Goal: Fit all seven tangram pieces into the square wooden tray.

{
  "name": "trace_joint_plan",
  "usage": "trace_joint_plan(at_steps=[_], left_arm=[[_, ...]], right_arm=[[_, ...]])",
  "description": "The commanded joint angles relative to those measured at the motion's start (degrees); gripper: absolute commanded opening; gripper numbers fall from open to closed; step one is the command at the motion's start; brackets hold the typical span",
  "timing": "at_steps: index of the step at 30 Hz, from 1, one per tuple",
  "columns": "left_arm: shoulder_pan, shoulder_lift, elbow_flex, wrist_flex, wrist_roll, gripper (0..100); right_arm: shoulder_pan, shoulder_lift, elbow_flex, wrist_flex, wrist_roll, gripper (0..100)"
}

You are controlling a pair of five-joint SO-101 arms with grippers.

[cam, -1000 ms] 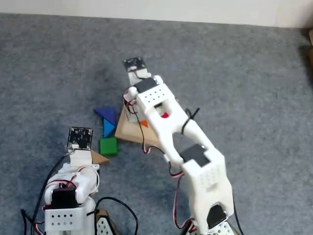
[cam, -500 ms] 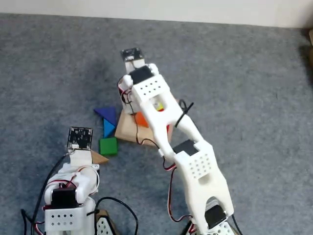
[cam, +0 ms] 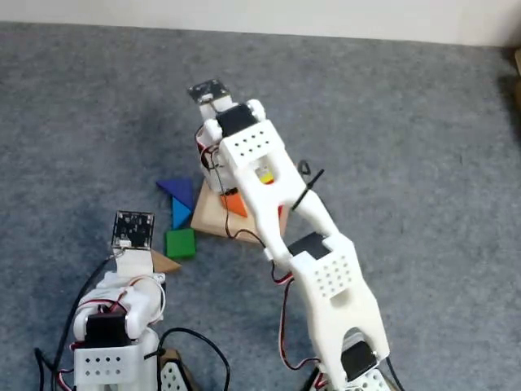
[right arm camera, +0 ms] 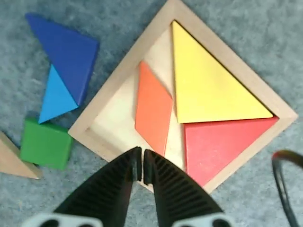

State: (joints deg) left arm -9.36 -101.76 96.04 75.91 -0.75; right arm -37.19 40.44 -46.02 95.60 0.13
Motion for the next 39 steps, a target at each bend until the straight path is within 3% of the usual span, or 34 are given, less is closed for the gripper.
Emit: trace_joint_plan(at_steps=[1,9,20,39], left_arm=[[1.2,-2.6,1.2,0.4,-0.2,1],[1.2,-2.6,1.2,0.4,-0.2,1],[1.2,-2.6,1.2,0.4,-0.2,1],[1.2,-2.6,1.2,0.4,-0.2,1]], right_arm=[[0.3,-1.0,1.8,-4.1,2.6,0.5],[0.2,-1.0,12.1,-14.2,3.5,0.5],[0.2,-0.8,13.1,-21.7,3.4,0.5],[4.4,8.7,3.7,-22.9,3.1,0.5]])
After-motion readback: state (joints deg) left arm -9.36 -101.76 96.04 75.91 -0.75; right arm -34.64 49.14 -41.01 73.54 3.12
